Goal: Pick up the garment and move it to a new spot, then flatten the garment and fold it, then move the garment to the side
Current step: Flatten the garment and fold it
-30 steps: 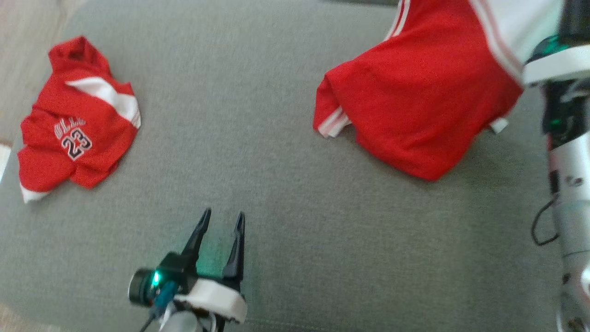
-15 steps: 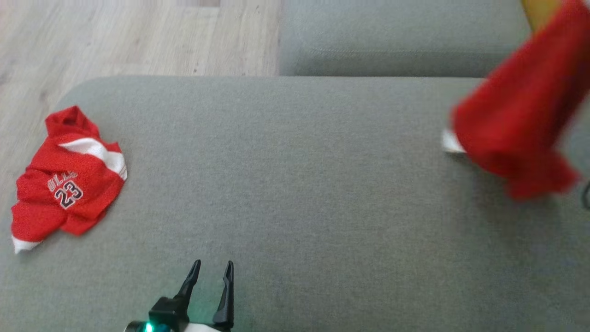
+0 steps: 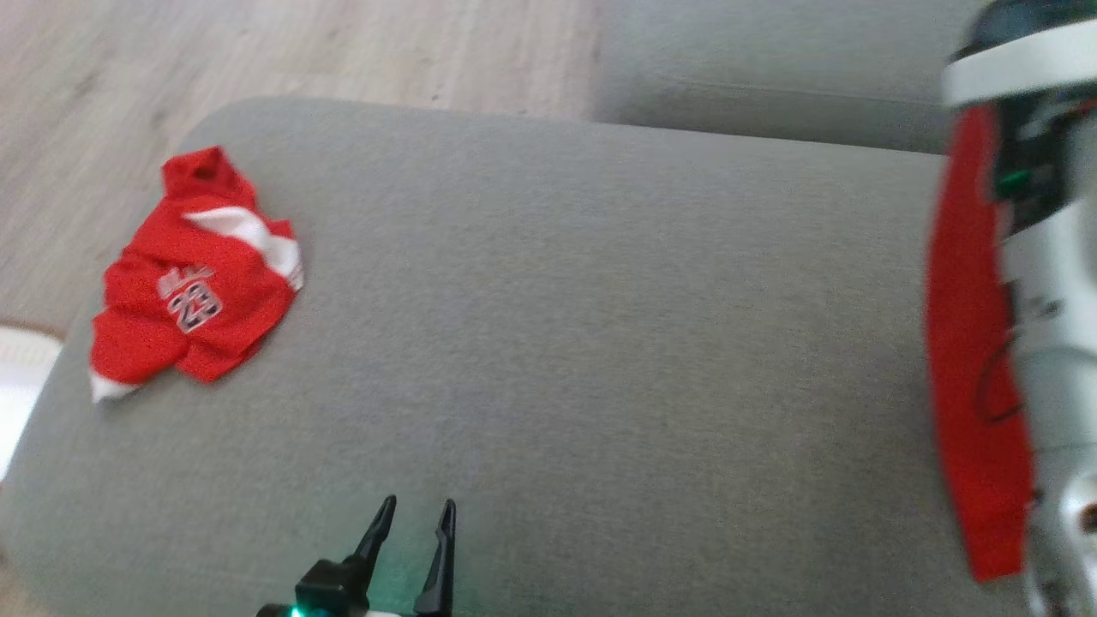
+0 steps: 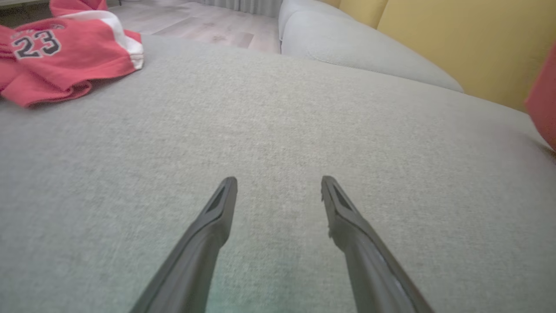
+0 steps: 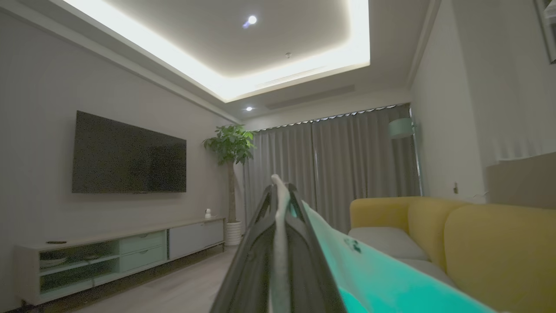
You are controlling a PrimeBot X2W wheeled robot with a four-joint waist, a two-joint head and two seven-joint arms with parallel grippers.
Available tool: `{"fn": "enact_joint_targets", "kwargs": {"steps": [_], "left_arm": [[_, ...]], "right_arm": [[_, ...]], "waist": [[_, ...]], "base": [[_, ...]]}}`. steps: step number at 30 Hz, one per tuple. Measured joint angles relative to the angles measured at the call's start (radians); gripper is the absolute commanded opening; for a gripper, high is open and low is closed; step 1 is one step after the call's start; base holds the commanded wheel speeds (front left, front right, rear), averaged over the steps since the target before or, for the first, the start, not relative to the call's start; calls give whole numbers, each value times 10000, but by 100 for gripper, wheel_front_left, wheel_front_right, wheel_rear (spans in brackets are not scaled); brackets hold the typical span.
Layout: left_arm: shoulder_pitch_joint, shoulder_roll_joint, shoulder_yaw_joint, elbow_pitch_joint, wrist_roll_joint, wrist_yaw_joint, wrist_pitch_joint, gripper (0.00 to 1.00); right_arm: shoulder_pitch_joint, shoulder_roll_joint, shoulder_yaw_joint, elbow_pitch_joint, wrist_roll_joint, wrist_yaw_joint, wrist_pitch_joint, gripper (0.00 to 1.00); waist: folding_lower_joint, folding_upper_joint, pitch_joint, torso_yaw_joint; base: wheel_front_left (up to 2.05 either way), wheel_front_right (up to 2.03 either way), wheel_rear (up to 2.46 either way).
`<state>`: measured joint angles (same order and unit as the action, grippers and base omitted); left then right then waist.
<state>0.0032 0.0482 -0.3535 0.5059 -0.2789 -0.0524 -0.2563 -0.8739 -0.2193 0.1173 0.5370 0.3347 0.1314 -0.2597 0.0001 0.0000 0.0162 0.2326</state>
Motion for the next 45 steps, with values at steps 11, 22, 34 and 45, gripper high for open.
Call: {"fn": "enact_joint_targets", "kwargs": {"steps": [11,22,34,45], "left_arm": [[-20,12,-40,525,-42,-8,0,100],[-32,10,-54,362,-146,10,0,100],[-383,8,-253,176,-209,12,0,100],[-382,6,-230,176,-207,29,0,100]], "right_arm": [[2432,1586,5620,890,2307,0,35,100],[3685,945,4834,1035,3012,0,42,100],[4021,-1212,1243,3735,2382,0,44,100],[5535,-997,-385,4224,2637,0,44,100]], "waist": [[-2,0,211,996],[-2,0,227,110],[-1,0,614,-603],[-1,0,761,-503]], "base": [[0,0,0],[0,0,0],[0,0,0],[0,0,0]]}}
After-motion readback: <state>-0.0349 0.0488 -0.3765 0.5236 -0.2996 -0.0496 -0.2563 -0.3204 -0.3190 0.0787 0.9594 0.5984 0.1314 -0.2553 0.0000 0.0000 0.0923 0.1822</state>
